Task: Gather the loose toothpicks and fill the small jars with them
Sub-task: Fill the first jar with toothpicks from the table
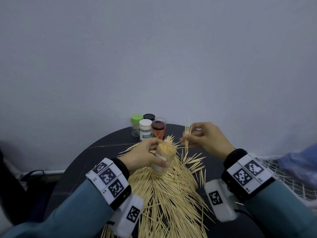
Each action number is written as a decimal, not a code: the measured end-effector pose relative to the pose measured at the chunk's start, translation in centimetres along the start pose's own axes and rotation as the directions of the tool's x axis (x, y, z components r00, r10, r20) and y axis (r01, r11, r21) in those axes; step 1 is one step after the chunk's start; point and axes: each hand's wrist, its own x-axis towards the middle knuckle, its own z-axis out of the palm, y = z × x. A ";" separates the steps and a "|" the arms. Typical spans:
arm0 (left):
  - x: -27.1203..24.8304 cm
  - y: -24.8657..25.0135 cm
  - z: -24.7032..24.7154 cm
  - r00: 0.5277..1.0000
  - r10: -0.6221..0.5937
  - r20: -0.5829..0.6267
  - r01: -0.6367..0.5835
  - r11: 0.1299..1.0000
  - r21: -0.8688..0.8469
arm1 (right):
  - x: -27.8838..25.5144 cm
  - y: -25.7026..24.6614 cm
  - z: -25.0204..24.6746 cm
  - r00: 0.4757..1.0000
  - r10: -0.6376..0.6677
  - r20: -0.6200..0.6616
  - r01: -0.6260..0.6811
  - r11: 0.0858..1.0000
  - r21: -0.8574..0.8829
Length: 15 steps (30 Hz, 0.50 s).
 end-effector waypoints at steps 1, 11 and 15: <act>0.0 0.0 0.1 1.000 -0.013 0.004 0.013 1.000 -0.011 | 0.0 -0.4 0.2 0.998 -0.043 -0.042 0.045 0.997 0.055; 0.1 -0.2 0.1 0.999 -0.045 -0.005 0.045 0.997 -0.060 | -0.4 0.5 3.9 0.985 -0.158 -0.071 0.143 0.974 -0.175; 0.1 -0.2 0.1 0.999 -0.042 -0.016 0.041 0.997 -0.065 | -0.7 0.7 4.3 0.983 -0.178 -0.049 0.170 0.977 -0.129</act>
